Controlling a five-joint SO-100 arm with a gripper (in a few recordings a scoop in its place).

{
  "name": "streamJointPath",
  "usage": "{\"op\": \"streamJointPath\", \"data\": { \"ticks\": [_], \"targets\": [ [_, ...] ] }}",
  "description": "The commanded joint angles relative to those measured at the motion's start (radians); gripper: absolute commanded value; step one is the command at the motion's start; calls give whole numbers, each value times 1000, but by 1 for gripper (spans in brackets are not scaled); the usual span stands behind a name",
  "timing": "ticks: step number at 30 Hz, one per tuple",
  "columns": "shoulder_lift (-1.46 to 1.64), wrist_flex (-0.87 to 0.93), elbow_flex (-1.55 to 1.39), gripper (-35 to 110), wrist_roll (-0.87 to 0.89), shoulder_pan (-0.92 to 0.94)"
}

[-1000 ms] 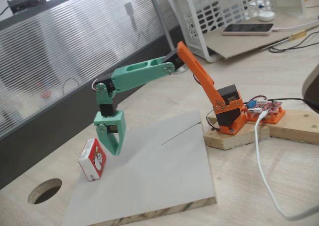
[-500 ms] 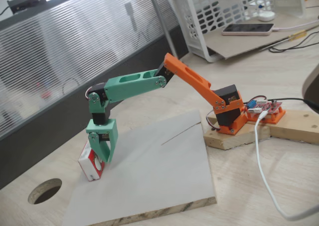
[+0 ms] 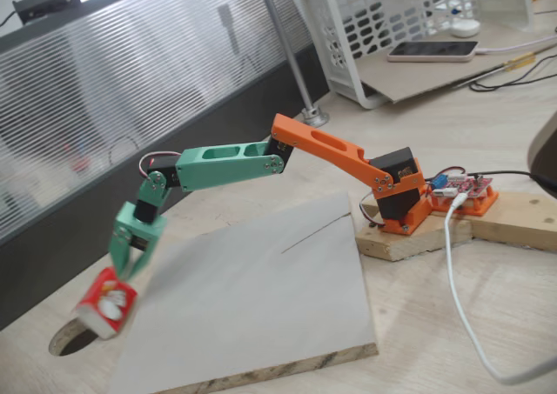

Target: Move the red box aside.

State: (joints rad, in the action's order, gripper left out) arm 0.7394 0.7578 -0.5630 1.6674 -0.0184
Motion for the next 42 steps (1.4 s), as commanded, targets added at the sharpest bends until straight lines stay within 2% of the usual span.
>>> {"op": "streamJointPath", "data": {
  "ticks": [1, 6, 9, 19, 36, 38, 42],
  "targets": [
    [20, -230, 29, 4, 20, -12],
    [20, -222, 29, 4, 20, -14],
    [20, -156, 29, 4, 20, -8],
    [60, 400, 43, 4, 8, -15],
    [515, 1215, 31, 4, 6, -6],
    [560, 1278, 29, 4, 6, -8],
    [661, 1279, 28, 4, 8, -6]
  ]
}}
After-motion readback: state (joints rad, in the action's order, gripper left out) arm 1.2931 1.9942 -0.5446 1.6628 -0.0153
